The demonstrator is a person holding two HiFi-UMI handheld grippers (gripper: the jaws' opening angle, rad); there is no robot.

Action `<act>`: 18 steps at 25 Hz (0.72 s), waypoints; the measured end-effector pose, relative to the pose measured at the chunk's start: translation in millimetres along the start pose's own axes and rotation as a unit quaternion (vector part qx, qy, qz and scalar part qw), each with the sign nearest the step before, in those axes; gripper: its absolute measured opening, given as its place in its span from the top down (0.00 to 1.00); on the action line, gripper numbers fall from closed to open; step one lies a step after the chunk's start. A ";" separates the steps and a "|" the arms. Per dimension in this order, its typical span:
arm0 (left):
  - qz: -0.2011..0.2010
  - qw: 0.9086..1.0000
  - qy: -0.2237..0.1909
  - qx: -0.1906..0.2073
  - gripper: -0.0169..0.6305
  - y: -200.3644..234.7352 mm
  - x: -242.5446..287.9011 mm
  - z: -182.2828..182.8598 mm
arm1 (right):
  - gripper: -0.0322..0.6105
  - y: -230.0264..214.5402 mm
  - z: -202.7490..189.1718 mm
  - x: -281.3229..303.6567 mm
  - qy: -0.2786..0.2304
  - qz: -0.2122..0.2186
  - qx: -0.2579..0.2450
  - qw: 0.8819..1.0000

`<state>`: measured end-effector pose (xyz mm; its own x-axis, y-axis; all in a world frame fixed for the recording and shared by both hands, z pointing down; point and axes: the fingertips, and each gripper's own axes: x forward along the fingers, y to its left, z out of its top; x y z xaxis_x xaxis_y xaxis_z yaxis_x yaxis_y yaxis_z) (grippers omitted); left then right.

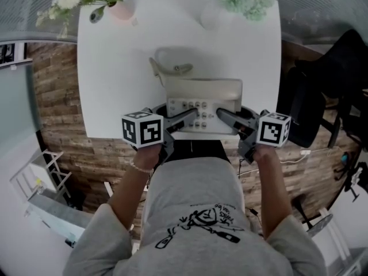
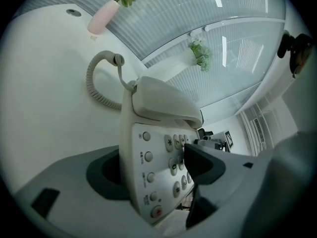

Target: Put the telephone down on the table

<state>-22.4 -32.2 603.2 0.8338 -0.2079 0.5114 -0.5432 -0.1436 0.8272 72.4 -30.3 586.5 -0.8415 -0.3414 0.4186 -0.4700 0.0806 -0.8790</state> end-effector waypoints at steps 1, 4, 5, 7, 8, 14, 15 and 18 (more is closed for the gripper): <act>0.001 1.000 0.001 -0.001 0.46 2.3 1.8 -0.8 | 0.51 -2.8 -0.6 1.0 0.001 -0.001 0.001 1.000; 0.003 1.000 0.003 -0.002 0.46 6.1 5.5 -3.9 | 0.51 -8.7 -3.4 2.6 0.004 -0.001 0.004 1.000; 0.004 1.000 0.004 -0.002 0.46 7.1 6.4 -4.9 | 0.51 -10.1 -4.4 3.0 0.005 0.000 0.005 1.000; 0.006 1.000 0.005 -0.001 0.46 9.5 7.9 -6.2 | 0.51 -12.5 -5.6 4.4 0.006 0.001 0.006 1.000; 0.007 1.000 0.004 -0.002 0.46 10.8 8.5 -6.4 | 0.51 -13.9 -6.0 5.3 0.006 0.001 0.007 1.000; 0.015 1.000 0.003 -0.002 0.45 19.6 15.0 -8.5 | 0.51 -26.1 -8.3 9.4 0.008 -0.007 0.012 1.000; 0.016 1.000 0.004 -0.002 0.45 20.7 16.3 -9.6 | 0.51 -27.9 -9.2 9.9 0.009 -0.007 0.012 1.000; 0.021 1.000 0.004 0.000 0.45 24.1 20.6 -12.6 | 0.51 -33.6 -11.6 11.0 0.010 -0.008 0.015 1.000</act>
<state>-17.1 -27.7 636.6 0.8111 -0.2052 0.5477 -0.5776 -0.1345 0.8051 75.9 -25.9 623.3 -0.8396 -0.3240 0.4360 -0.4746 0.0474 -0.8789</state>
